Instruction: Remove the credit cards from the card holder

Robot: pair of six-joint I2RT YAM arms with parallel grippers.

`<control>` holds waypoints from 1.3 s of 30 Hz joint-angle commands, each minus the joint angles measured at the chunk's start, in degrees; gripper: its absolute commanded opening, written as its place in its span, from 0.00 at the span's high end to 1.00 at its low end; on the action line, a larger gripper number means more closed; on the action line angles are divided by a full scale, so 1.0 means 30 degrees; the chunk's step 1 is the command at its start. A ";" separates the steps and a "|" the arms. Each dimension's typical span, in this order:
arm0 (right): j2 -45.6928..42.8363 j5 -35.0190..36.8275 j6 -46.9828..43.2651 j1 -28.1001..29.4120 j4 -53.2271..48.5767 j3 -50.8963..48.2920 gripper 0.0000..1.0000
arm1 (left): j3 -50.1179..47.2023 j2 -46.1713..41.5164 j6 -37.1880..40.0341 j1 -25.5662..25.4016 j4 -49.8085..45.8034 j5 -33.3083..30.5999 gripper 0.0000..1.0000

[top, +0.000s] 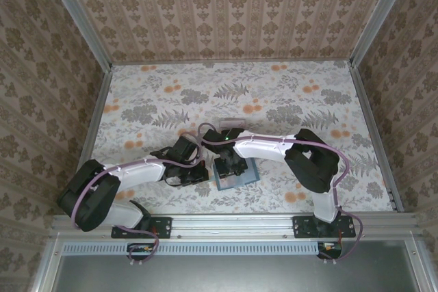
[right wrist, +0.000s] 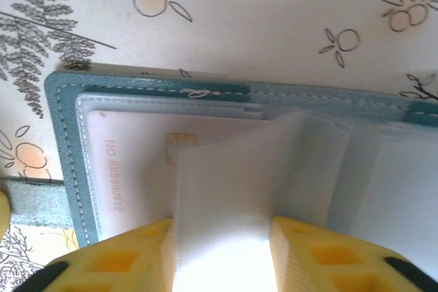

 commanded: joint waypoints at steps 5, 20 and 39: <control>-0.1106 0.2063 -0.0070 0.0260 -0.1893 0.0339 0.75 | -0.0502 -0.0246 0.0805 0.0320 -0.1734 -0.0389 0.95; -0.3386 0.2259 -0.1253 -0.1123 -0.2961 -0.0581 0.91 | 0.0177 -0.0252 0.1692 0.0686 -0.2953 -0.0606 0.95; -0.3932 0.2129 -0.2349 -0.2701 -0.2111 -0.2875 0.79 | 0.2858 0.2351 0.3967 0.0725 -0.4974 -0.1185 0.96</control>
